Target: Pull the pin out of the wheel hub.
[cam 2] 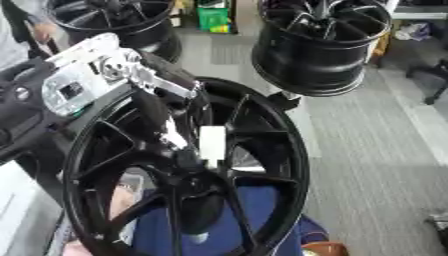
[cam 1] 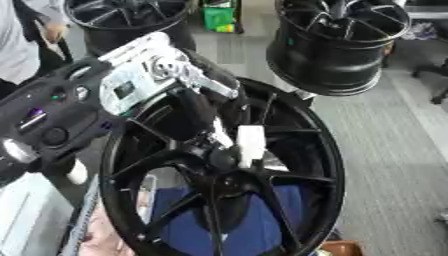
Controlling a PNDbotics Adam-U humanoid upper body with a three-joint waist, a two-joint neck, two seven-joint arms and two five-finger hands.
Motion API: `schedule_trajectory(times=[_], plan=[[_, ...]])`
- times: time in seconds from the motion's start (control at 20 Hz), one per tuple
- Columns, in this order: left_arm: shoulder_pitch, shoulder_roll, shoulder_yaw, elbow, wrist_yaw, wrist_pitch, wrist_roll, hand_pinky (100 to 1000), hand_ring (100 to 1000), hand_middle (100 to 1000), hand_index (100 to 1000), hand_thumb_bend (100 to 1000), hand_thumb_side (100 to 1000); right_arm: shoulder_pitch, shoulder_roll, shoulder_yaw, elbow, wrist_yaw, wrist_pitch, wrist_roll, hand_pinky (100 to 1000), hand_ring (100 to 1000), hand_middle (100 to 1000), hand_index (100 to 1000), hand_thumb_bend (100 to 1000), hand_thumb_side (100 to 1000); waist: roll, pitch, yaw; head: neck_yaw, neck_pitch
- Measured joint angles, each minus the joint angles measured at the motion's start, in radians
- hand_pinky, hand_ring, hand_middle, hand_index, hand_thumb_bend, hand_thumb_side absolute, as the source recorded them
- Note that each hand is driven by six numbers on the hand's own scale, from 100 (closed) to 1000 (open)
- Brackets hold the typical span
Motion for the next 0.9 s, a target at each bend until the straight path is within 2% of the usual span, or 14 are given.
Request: schedule_trajectory(times=[0.25, 0.55, 0.9], plan=[[0.004, -0.006, 0.010, -0.001, -0.016, 0.000, -0.001, 741, 745, 662, 810, 540, 741, 0.000, 0.001, -0.003, 0.000, 0.000, -0.001, -0.001, 845, 692, 586, 723, 100, 168, 0.000, 0.000, -0.001, -0.003, 0.000], [0.008, -0.012, 0.021, -0.007, -0.030, 0.030, 0.000, 733, 738, 652, 810, 506, 774, 0.001, 0.008, -0.006, 0.000, 0.000, -0.001, -0.001, 845, 692, 586, 723, 100, 168, 0.000, 0.001, -0.003, -0.004, 0.000], [0.016, -0.023, 0.021, -0.012, -0.028, 0.055, 0.000, 735, 740, 654, 810, 570, 787, 0.001, 0.009, -0.012, 0.000, 0.000, -0.004, -0.004, 845, 692, 586, 723, 100, 171, 0.000, 0.001, -0.005, -0.003, 0.000]])
